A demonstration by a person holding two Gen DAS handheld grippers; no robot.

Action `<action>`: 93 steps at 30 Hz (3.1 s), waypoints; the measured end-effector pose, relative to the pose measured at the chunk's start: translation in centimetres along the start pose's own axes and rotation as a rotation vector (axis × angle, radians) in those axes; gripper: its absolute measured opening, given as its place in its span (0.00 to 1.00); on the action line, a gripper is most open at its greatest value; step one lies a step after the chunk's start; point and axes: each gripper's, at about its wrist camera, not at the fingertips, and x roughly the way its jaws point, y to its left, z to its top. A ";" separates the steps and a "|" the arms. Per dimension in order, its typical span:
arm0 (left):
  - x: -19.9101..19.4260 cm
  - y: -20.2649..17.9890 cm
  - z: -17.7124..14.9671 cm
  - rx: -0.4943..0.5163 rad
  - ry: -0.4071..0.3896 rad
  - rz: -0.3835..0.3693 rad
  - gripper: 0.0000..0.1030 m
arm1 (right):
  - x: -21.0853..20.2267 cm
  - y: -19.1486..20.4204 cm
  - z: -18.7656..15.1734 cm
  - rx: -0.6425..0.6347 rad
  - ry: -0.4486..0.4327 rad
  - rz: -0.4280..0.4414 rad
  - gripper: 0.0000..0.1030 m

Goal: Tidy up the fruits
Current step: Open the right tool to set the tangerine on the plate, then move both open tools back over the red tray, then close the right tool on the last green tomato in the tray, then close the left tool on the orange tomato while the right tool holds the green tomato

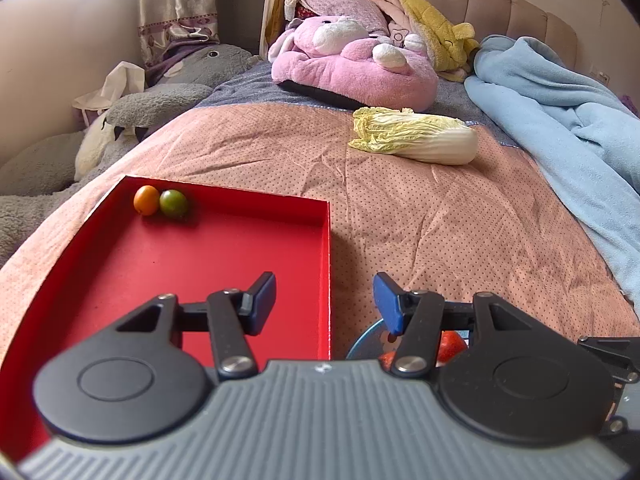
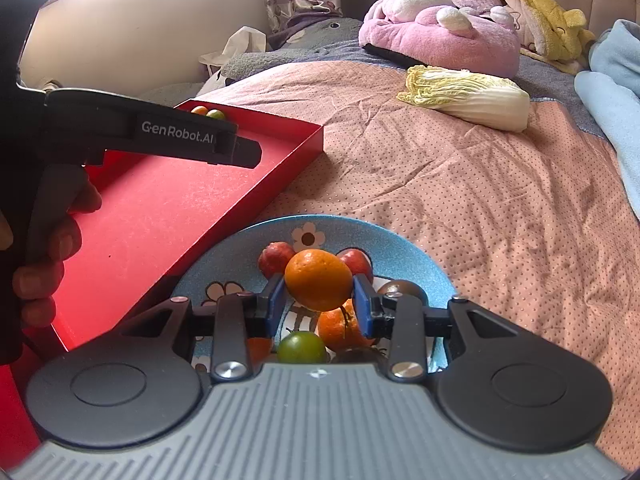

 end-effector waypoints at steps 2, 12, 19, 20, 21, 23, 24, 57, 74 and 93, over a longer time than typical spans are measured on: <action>0.1 0.3 0.0 -0.007 0.008 -0.004 0.55 | 0.6 0.3 0.3 0.001 0.001 0.004 0.41; 0.2 2.3 0.4 -0.045 0.012 0.024 0.55 | 0.3 0.2 1.3 0.025 -0.062 -0.009 0.76; 0.4 4.9 1.0 -0.093 0.022 0.046 0.55 | 0.4 1.2 2.3 0.021 -0.082 0.021 0.78; 0.5 5.4 1.0 -0.102 0.023 0.055 0.55 | 0.5 1.6 2.4 0.020 -0.084 0.029 0.78; 0.5 6.0 1.0 -0.111 0.024 0.065 0.55 | 0.6 1.9 2.5 0.018 -0.085 0.035 0.78; 0.5 7.0 1.0 -0.127 0.029 0.086 0.55 | 1.1 2.7 2.9 0.008 -0.086 0.054 0.79; 0.5 7.5 1.0 -0.137 0.032 0.095 0.55 | 1.2 3.0 3.0 0.004 -0.086 0.060 0.79; 7.0 16.8 3.8 0.070 0.118 0.048 0.59 | 15.8 9.8 16.6 -0.040 -0.034 0.141 0.49; 8.9 16.9 3.6 0.168 0.153 -0.079 0.59 | 23.7 13.9 18.2 -0.160 0.034 0.141 0.31; 12.0 16.9 6.4 -0.045 0.090 0.054 0.58 | 13.2 6.2 14.8 -0.037 -0.061 0.139 0.30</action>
